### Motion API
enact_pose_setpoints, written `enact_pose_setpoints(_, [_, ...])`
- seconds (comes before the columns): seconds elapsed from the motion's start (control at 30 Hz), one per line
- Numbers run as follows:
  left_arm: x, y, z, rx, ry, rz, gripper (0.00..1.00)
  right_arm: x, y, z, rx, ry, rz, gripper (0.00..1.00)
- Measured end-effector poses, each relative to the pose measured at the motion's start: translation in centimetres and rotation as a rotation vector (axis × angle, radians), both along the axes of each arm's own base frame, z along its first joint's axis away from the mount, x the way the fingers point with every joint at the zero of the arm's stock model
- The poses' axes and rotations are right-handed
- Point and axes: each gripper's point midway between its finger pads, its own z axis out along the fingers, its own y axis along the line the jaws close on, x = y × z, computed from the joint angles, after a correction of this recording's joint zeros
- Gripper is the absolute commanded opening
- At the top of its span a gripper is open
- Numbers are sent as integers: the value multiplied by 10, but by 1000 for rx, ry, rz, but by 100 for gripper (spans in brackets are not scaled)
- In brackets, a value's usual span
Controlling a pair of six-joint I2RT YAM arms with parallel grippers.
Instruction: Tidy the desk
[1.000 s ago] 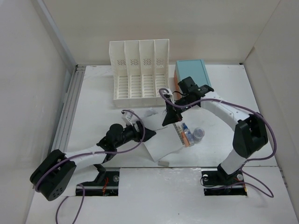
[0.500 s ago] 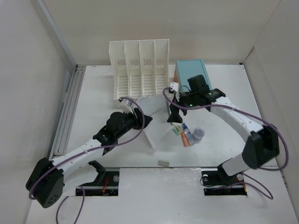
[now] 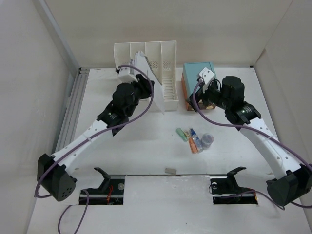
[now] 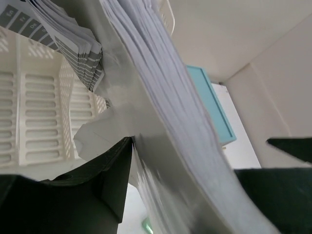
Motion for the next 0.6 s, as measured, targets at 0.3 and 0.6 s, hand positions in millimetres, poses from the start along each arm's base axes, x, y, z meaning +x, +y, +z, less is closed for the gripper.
enact_pose_setpoints(0.3, [77, -11, 10, 182, 6, 90, 0, 4, -2, -19, -12, 49, -21, 100])
enact_pose_setpoints(0.6, [129, -24, -51, 457, 95, 108, 0, 3, -3, -15, -9, 39, -27, 100])
